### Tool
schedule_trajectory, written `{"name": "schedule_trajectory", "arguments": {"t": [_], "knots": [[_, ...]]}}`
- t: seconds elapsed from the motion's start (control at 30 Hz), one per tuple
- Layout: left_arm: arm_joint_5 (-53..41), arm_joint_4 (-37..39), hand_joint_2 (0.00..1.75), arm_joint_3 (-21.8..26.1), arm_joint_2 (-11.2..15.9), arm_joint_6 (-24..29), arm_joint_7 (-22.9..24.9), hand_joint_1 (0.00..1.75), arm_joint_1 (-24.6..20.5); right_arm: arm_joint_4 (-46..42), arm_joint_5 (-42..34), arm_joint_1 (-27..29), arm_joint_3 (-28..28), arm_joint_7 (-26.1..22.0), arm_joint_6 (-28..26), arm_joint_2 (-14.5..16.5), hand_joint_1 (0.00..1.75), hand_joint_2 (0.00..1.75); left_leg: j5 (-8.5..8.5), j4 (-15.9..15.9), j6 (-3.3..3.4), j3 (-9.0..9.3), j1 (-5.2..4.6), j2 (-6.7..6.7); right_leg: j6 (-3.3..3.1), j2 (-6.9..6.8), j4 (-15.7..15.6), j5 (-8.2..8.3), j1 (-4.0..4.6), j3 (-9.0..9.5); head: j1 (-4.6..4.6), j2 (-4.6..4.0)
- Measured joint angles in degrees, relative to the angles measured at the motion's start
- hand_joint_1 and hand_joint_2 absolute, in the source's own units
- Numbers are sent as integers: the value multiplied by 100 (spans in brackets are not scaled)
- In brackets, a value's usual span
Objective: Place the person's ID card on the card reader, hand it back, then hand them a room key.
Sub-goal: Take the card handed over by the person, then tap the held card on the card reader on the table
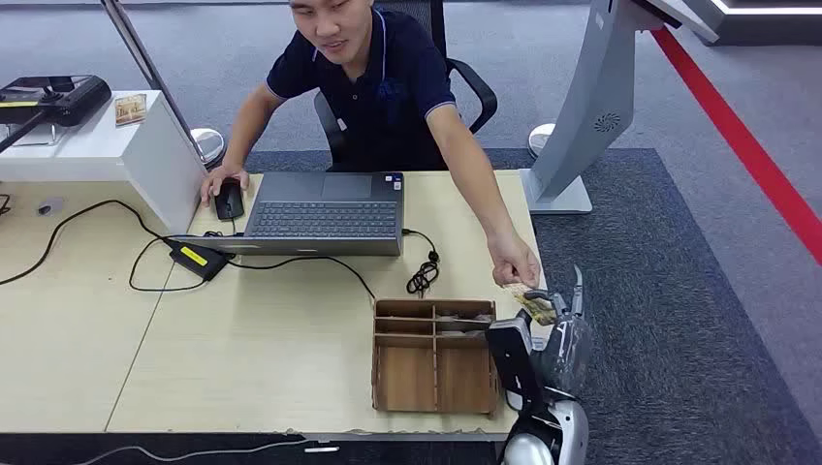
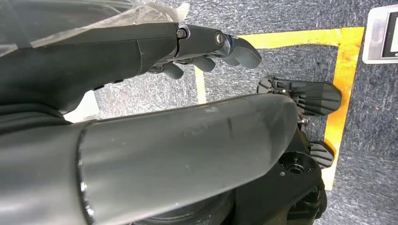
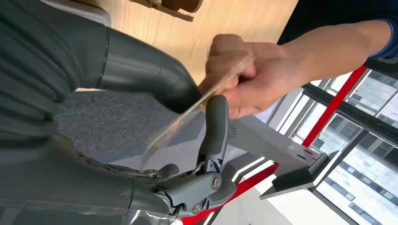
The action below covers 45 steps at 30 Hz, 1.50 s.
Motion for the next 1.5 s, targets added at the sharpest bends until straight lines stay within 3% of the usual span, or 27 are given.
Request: {"name": "schedule_trajectory", "arguments": {"t": [0.5,1.5], "knots": [[8,2,0,-2,0,1,0,0,0,3,-9,-4,1,162,0,-32,175,175,0,0,0,0,0,0,0,0,-1,0,0,-1,0,0],[68,2,0,-1,0,68,0,0,2,485,960,483,-87,977,0,-469,175,175,-2,0,2,-3,0,1,0,0,-3,0,0,-4,0,0]]}}
